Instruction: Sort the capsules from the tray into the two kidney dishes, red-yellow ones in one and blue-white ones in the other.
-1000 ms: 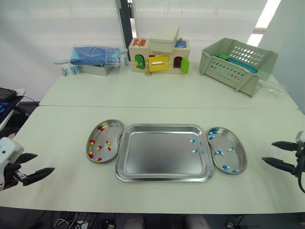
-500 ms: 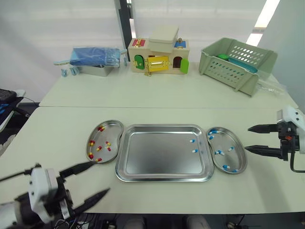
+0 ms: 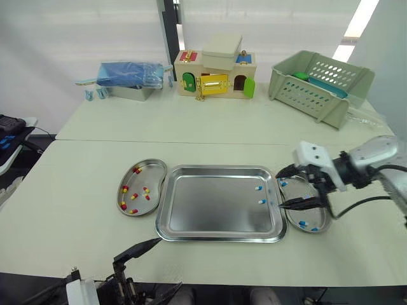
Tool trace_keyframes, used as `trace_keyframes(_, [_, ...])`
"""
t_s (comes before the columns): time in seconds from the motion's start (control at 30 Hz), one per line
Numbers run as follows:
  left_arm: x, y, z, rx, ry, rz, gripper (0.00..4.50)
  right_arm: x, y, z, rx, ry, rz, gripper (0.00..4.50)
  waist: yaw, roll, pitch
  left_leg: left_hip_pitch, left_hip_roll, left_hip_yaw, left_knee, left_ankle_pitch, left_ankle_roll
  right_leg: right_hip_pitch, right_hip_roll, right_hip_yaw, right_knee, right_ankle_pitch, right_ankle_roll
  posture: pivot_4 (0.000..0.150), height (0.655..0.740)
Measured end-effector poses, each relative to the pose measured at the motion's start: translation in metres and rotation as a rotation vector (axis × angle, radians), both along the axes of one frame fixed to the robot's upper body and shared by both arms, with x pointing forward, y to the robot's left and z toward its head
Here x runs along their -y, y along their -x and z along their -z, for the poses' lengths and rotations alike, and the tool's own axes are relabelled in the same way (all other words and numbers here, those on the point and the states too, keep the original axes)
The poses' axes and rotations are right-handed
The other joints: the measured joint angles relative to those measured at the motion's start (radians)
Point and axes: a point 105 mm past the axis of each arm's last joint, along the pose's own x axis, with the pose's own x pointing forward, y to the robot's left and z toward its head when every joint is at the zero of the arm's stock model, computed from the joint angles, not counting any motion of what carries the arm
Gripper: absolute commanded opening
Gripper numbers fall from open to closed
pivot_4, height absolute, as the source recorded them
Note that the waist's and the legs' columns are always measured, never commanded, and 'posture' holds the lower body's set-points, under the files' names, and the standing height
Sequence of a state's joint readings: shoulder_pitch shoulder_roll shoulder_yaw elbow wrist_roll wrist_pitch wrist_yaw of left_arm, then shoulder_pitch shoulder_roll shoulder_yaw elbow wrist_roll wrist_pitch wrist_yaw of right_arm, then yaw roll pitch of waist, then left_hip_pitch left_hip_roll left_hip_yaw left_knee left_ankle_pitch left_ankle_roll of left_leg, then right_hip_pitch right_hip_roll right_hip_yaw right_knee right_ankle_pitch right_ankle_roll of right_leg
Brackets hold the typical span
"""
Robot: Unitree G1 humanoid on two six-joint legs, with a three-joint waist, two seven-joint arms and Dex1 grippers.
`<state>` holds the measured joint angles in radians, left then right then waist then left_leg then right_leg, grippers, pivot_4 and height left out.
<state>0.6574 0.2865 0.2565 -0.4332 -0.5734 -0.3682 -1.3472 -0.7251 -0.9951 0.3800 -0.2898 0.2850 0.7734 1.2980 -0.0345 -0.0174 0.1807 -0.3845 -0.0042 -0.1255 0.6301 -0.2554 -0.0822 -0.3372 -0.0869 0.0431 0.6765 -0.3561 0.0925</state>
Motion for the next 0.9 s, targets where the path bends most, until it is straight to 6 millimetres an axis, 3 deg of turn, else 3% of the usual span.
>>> trace_keyframes(0.13, [0.007,0.003,0.001,0.019,-0.001,0.055,4.47,-0.019,-0.005,0.011,0.016,0.052,-0.040,4.50,0.003,0.000,0.000,-0.001,0.000,-0.001,0.000,0.000,0.000,0.000,0.000,-0.001,0.000,0.000,0.000,0.150,0.7400])
trace_keyframes(0.27, [0.011,0.005,0.002,0.035,0.007,0.079,4.47,-0.022,-0.008,0.021,0.028,0.120,-0.051,4.50,0.002,0.000,0.000,-0.001,0.000,-0.002,0.000,0.000,0.000,0.000,0.000,-0.001,0.000,0.000,0.000,0.150,0.7400])
trace_keyframes(0.37, [0.012,0.006,0.002,0.042,0.018,0.084,4.50,-0.019,-0.008,0.031,0.014,0.162,-0.054,3.97,0.002,0.000,0.000,-0.001,0.000,-0.002,0.000,0.000,0.000,0.000,0.000,-0.001,0.000,0.000,0.000,0.150,0.7400])
trace_keyframes(0.47, [0.014,0.007,0.002,0.054,0.022,0.087,4.50,-0.016,-0.009,0.036,0.016,0.182,-0.052,2.95,0.001,0.000,0.000,-0.001,0.000,-0.002,0.000,0.000,0.000,0.000,0.000,-0.001,0.000,0.000,0.000,0.150,0.7400])
trace_keyframes(0.9, [0.013,0.006,0.007,0.054,0.028,0.048,4.50,-0.011,-0.020,0.053,-0.008,0.228,-0.016,2.95,0.000,0.000,0.000,0.000,0.000,-0.002,0.000,0.000,0.000,0.000,0.000,-0.001,0.001,0.000,0.000,0.150,0.7400])
